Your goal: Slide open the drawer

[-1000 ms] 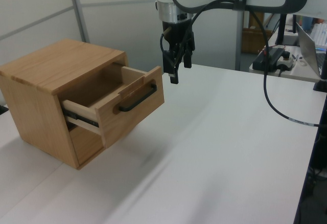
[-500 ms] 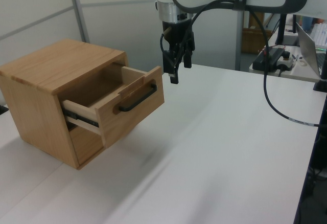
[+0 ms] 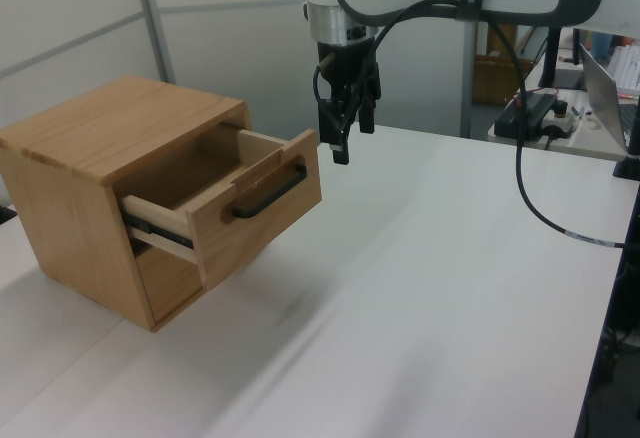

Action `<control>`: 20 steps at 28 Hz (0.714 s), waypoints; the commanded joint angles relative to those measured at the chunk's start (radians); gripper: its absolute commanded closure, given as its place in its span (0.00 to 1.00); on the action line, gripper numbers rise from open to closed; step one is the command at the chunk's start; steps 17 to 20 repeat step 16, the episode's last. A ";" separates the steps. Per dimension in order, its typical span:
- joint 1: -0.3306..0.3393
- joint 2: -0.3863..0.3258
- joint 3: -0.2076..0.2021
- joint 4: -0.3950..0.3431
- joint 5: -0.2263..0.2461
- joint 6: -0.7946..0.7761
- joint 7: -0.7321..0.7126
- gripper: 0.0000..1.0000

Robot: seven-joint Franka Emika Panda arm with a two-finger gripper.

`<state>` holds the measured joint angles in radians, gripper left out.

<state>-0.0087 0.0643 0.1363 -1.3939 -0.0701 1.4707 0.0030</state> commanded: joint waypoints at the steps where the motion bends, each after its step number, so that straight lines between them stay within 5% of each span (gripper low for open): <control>1: 0.004 -0.001 0.000 0.004 -0.007 -0.015 -0.026 0.00; 20: 0.010 0.026 0.006 -0.004 0.013 -0.007 0.014 0.00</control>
